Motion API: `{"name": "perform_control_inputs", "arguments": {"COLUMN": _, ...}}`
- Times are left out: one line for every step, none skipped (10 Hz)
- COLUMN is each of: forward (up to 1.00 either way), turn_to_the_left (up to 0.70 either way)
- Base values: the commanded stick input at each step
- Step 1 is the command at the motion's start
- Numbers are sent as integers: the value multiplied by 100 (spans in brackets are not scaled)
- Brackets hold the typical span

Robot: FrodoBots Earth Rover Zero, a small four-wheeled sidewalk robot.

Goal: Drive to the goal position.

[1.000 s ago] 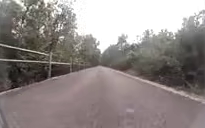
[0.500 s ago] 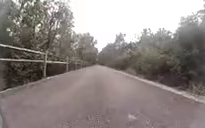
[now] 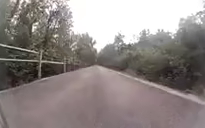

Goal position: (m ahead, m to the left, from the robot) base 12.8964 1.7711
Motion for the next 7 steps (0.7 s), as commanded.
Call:
{"name": "perform_control_inputs", "arguments": {"forward": 70, "turn_to_the_left": 0}}
{"name": "perform_control_inputs", "arguments": {"forward": 70, "turn_to_the_left": 0}}
{"name": "perform_control_inputs", "arguments": {"forward": 70, "turn_to_the_left": 0}}
{"name": "perform_control_inputs", "arguments": {"forward": 70, "turn_to_the_left": 0}}
{"name": "perform_control_inputs", "arguments": {"forward": 70, "turn_to_the_left": 0}}
{"name": "perform_control_inputs", "arguments": {"forward": 70, "turn_to_the_left": 0}}
{"name": "perform_control_inputs", "arguments": {"forward": 70, "turn_to_the_left": 0}}
